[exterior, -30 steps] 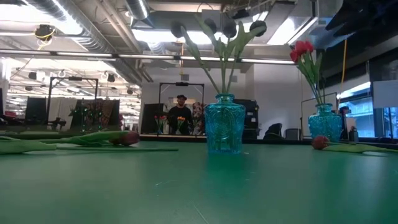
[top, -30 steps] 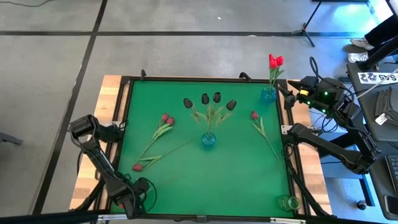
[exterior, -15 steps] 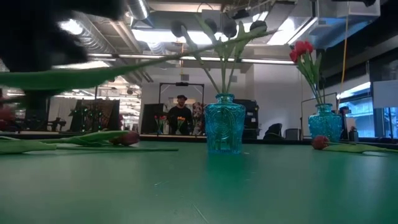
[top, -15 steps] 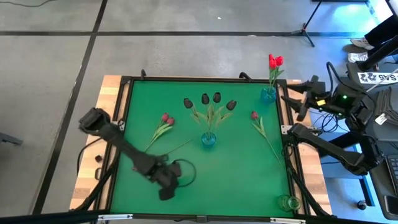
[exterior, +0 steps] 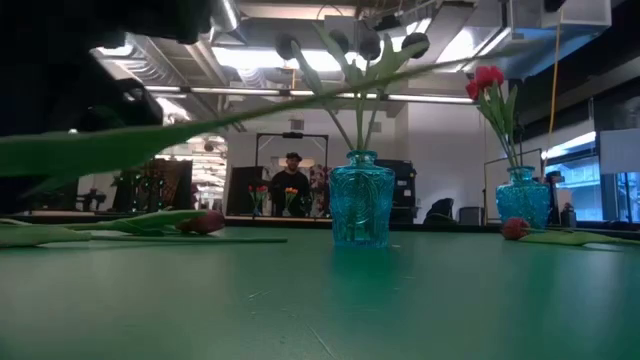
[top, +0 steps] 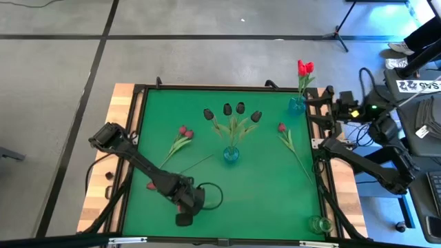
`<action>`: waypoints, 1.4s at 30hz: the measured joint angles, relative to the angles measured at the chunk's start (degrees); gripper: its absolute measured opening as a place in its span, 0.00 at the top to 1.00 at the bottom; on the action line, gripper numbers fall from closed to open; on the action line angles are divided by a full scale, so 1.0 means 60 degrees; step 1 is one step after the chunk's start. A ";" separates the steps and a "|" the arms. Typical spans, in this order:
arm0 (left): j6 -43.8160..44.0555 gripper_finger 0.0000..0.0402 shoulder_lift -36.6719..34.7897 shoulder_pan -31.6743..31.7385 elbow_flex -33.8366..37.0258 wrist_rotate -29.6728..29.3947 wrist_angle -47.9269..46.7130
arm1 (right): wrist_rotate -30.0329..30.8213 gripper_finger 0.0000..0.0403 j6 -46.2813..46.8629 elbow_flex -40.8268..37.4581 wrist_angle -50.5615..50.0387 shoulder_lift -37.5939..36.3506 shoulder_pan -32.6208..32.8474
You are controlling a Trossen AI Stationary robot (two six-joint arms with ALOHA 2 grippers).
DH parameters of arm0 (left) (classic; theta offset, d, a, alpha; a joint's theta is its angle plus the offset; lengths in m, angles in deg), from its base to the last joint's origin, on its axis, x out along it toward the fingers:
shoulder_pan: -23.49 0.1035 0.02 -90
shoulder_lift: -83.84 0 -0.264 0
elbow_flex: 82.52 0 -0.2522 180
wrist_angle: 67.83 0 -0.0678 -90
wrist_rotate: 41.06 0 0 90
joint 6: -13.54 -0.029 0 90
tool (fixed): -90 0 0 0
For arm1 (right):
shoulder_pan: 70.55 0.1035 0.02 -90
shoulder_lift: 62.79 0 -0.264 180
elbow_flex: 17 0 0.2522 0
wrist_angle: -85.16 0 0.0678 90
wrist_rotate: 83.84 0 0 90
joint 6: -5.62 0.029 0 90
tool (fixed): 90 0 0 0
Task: Sort flowers into vase by color
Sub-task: Put the red tulip into the top blue vase
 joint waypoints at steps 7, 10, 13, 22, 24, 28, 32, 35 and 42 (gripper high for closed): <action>0.0026 0.99 0.0025 -0.0103 0.0112 0.0046 -0.1048 | 0.0252 0.34 0.0891 -0.1261 0.2900 0.0352 0.1214; -0.0247 0.99 0.0025 0.0257 0.0197 0.0009 -0.1107 | 0.0707 0.34 0.0784 -0.1349 0.3278 0.0730 0.2055; -0.0590 0.99 0.0025 0.0684 0.0211 -0.0062 -0.0646 | 0.1269 0.34 0.0604 -0.1347 0.3353 0.1147 0.3097; -0.1190 0.99 0.0025 0.0911 0.0211 0.0050 0.1048 | 0.4284 0.34 -0.0182 -0.1347 0.3692 0.2460 0.7380; -0.1241 0.99 0.0025 0.0803 0.0211 0.0156 0.1489 | 0.5109 0.34 -0.0322 -0.1312 0.3845 0.2745 0.8329; -0.1511 0.99 0.0025 0.0661 0.0211 0.0362 0.2674 | 0.6715 0.34 -0.0562 -0.0897 0.3567 0.3233 0.9784; -0.1849 0.99 0.0025 0.0623 0.0211 0.0276 0.3136 | 0.7851 0.34 -0.0538 -0.0448 0.3431 0.3693 1.0953; -0.2051 0.99 0.0025 0.0677 0.0211 -0.0190 0.3077 | 0.8584 0.34 -0.0323 -0.0215 0.3428 0.4141 1.1912; -0.2310 0.99 0.0043 0.0758 0.0211 0.0168 0.3644 | 0.9962 0.34 0.0665 -0.0185 0.3452 0.5719 1.3772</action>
